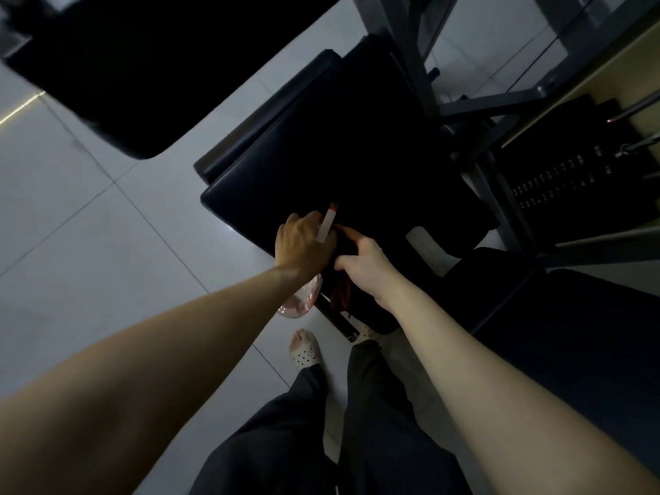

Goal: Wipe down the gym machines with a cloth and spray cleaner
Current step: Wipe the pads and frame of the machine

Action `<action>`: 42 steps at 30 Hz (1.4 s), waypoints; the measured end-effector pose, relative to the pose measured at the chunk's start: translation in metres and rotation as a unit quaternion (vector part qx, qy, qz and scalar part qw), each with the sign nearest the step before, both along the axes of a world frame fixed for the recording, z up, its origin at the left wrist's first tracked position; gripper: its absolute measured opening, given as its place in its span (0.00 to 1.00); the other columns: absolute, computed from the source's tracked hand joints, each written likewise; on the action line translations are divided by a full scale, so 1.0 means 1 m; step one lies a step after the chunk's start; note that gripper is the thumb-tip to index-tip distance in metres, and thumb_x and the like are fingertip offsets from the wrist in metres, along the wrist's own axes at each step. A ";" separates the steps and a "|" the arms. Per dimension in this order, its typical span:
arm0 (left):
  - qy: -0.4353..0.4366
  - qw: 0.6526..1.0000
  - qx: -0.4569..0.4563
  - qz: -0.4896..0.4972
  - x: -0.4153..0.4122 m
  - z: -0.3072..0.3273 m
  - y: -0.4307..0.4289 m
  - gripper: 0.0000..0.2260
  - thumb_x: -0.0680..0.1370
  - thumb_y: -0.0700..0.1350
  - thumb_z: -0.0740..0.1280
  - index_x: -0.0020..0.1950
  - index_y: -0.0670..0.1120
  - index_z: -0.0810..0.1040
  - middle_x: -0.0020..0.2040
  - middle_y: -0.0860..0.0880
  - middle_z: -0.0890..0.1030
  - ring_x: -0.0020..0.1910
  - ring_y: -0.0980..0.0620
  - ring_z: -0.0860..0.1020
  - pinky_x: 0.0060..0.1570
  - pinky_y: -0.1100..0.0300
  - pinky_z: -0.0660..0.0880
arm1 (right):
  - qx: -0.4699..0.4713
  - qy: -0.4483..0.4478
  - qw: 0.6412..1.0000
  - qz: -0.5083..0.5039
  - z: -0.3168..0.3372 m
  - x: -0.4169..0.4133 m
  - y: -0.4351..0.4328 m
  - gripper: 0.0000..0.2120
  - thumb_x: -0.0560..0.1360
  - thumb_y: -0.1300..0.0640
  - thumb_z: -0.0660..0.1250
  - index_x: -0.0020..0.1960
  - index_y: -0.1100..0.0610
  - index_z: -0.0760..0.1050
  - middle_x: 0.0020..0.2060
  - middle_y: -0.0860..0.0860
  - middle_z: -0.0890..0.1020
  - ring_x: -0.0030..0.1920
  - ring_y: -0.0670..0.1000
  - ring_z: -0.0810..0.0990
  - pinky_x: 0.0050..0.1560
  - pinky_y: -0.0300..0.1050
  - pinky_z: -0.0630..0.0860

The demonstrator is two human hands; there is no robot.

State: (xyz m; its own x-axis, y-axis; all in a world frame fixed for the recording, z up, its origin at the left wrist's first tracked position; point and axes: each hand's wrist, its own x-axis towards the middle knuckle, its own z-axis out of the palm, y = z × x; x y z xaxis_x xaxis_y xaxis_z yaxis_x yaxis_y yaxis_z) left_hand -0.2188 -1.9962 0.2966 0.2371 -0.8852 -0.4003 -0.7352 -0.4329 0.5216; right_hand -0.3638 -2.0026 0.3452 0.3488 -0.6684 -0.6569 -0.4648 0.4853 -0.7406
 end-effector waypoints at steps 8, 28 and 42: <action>0.022 0.996 0.011 0.080 -0.070 -0.004 -0.063 0.09 0.78 0.52 0.63 0.47 0.48 0.76 0.45 0.47 0.81 0.48 0.45 0.79 0.53 0.48 0.77 | 0.003 0.028 0.999 -0.028 -0.013 -0.062 -0.047 0.33 0.73 0.62 0.66 0.76 0.45 0.67 0.66 0.47 0.77 0.67 0.50 0.74 0.69 0.53 0.73; 0.047 0.988 0.080 0.126 -0.056 -0.030 0.016 0.12 0.81 0.56 0.59 0.50 0.51 0.78 0.45 0.49 0.81 0.45 0.49 0.80 0.48 0.50 0.78 | 0.036 0.020 0.997 0.063 -0.032 -0.058 0.011 0.35 0.74 0.64 0.66 0.77 0.44 0.64 0.70 0.49 0.73 0.70 0.50 0.70 0.71 0.49 0.70; 0.019 0.994 0.082 0.065 -0.018 -0.063 0.129 0.18 0.79 0.60 0.57 0.37 0.50 0.74 0.34 0.49 0.77 0.36 0.46 0.78 0.35 0.54 0.74 | 0.061 0.009 0.997 0.048 -0.055 -0.026 0.127 0.36 0.76 0.66 0.64 0.80 0.46 0.61 0.74 0.48 0.70 0.74 0.50 0.67 0.75 0.51 0.65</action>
State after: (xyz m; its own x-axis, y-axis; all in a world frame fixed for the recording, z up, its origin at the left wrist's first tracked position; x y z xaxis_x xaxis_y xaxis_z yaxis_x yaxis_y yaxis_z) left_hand -0.2369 -1.8676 0.2332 0.3274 -0.7707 -0.5467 -0.6493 -0.6038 0.4623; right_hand -0.3902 -1.8760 0.2901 0.3937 -0.5478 -0.7382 -0.5264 0.5240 -0.6695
